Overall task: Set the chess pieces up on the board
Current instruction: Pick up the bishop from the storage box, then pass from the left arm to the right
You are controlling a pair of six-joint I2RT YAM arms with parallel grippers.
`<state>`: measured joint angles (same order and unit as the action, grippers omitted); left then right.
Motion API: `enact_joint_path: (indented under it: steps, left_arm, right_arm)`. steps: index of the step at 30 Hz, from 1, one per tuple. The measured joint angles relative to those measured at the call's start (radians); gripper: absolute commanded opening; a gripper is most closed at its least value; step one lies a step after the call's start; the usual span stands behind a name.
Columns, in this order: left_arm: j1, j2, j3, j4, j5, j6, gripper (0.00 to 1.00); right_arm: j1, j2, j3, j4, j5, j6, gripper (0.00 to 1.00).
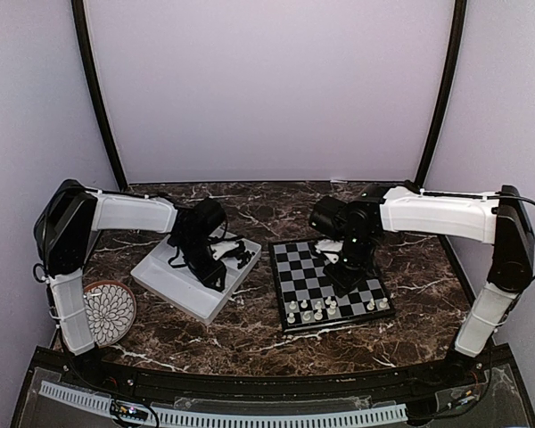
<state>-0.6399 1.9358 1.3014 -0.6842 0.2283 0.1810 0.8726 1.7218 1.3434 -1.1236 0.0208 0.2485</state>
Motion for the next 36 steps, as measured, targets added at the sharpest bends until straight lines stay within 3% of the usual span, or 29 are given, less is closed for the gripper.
enact_joint_path:
  steps: [5,14,24,30,36]
  left_arm:
    - [-0.007,-0.011,-0.018,0.023,-0.013,0.003,0.29]
    - [-0.039,-0.014,-0.018,0.031,-0.072,0.016,0.13]
    - [-0.034,-0.126,-0.023,-0.028,-0.12,-0.046,0.09]
    - [-0.031,-0.235,0.067,-0.04,-0.08,-0.107,0.1]
    - [-0.059,-0.293,0.132,0.043,0.028,-0.18,0.11]
  right_arm:
    - [0.0,0.0,0.0,0.003,-0.002,0.0,0.2]
    - [0.0,0.0,0.005,0.003,-0.002,-0.001,0.2]
    - [-0.011,0.0,0.1,0.012,-0.039,0.009,0.2]
    - [-0.083,0.0,0.204,0.075,-0.175,0.054,0.25]
    - [-0.213,0.0,0.213,0.251,-0.455,0.167,0.34]
